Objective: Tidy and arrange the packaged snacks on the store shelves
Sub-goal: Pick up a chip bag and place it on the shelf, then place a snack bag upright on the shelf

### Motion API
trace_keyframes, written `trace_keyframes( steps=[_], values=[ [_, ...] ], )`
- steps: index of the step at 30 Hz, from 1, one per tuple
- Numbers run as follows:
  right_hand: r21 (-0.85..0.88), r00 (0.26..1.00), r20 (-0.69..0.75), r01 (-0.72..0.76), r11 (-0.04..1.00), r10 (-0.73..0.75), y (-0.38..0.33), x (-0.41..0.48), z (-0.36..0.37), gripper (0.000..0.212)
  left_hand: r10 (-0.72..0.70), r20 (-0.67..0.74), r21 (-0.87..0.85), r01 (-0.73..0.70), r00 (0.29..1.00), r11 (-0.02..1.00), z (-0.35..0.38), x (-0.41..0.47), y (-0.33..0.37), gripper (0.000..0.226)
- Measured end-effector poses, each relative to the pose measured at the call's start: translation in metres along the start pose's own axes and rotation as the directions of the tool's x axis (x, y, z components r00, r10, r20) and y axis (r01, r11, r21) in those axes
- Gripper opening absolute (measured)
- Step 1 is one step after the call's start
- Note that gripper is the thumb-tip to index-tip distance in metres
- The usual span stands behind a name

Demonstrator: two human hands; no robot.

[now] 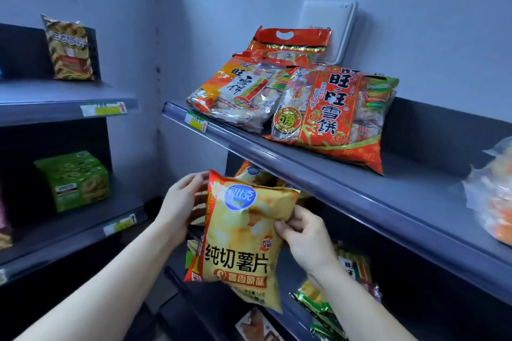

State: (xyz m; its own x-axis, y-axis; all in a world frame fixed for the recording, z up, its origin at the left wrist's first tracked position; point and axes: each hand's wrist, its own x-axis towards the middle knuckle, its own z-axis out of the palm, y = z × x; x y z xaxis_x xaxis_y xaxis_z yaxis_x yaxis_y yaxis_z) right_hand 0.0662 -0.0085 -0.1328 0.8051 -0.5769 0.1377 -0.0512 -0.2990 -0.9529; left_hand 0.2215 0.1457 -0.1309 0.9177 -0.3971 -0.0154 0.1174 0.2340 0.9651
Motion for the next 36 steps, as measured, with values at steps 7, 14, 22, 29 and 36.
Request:
trace_keyframes(
  steps=[7,14,22,29,36],
  values=[
    [0.041,0.971,-0.072,-0.227,0.973,0.229,0.051,0.055,0.047,0.022,-0.330,0.301,0.382,0.204,0.895,0.902,-0.054,0.062,-0.076,0.074],
    [0.080,0.903,-0.154,-0.394,0.916,0.402,0.103,0.090,0.067,0.018,-0.404,0.448,0.525,0.131,0.797,0.841,-0.044,0.101,-0.127,0.113],
    [0.216,0.844,-0.069,-0.508,0.834,0.532,0.140,0.132,0.064,0.026,-0.312,0.294,0.479,0.143,0.903,0.866,-0.030,0.144,-0.164,0.094],
    [-0.008,0.922,-0.022,-0.386,0.922,0.386,0.162,0.158,0.071,0.092,-0.224,0.123,0.463,0.144,0.967,0.875,0.008,0.174,-0.182,0.074],
    [-0.344,0.958,-0.135,-0.285,0.895,0.254,0.182,0.177,0.085,0.111,0.160,0.113,0.885,-0.173,0.981,0.433,-0.002,0.194,-0.175,0.060]
  ],
)
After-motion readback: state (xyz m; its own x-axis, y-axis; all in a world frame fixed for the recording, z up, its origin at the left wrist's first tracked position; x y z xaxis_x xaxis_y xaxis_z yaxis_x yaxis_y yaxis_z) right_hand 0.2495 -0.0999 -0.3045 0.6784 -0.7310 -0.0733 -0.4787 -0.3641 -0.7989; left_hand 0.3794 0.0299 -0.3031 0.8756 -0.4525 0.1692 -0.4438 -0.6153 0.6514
